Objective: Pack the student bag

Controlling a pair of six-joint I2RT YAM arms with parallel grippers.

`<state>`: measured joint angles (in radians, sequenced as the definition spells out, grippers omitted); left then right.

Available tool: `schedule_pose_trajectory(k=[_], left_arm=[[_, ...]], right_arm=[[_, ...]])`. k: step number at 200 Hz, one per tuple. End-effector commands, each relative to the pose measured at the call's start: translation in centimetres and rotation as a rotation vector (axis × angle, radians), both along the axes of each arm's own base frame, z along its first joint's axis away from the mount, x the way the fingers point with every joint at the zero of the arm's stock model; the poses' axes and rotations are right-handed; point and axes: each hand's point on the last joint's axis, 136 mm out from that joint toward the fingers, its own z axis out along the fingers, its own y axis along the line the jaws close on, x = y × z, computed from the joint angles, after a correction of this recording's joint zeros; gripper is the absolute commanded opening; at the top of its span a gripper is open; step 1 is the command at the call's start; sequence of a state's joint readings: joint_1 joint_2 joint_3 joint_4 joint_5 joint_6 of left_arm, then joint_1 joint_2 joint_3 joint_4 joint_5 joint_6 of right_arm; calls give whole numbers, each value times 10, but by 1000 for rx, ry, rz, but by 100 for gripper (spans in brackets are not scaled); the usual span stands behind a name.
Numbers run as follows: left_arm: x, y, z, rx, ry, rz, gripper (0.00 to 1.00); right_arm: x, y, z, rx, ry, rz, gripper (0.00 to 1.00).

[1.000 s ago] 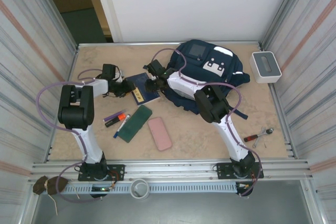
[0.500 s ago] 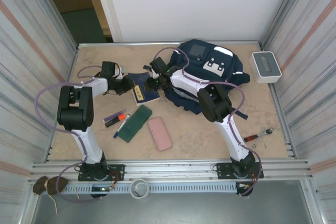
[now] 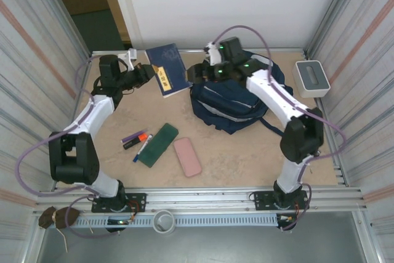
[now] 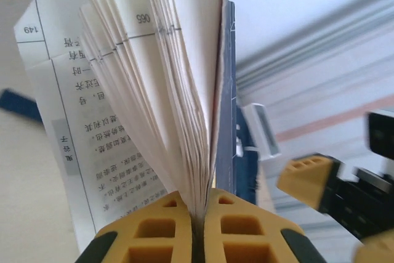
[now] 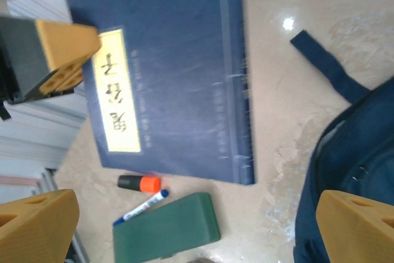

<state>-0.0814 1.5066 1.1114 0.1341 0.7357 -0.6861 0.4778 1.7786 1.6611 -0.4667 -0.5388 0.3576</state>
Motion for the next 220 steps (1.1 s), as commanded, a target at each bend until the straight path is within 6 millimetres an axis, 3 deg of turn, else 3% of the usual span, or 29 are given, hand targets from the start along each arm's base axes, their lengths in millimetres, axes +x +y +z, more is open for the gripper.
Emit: schedule_pose_trajectory(k=[1,26,55,69,87,101,117,144,171,220], left_arm=[[-33,-35,44,-68,-94,-145,0],[-59,-70,59,-65,-140,-275,0],[-80,-105,59,-47,-164,-411,0],[-87,-117,58,-40,-170,-459,0],[-86,-122,50,-29,-145,-468,0],[-80,-121,42,-20,-119,-443,0],[-74,-116,33,-12,-84,-400,18],[-69,-100,22,-76,-26,-328,48],[-84,-104,35,-150,-42,-348,72],[-100,-120,50,-233,-34,-375,88]], right_arm=[[-17,-15,20,118,21,61,99],[-20,-29,32,193,24,79,96],[-25,-33,38,259,40,123,83],[-29,-35,43,298,37,134,68],[-31,-39,51,336,30,125,33],[-32,-43,59,363,29,109,13],[-32,-49,72,388,15,69,0],[-26,-70,100,467,-7,-64,0],[-20,-86,117,546,-42,-202,0],[-27,-84,138,617,-112,-262,0]])
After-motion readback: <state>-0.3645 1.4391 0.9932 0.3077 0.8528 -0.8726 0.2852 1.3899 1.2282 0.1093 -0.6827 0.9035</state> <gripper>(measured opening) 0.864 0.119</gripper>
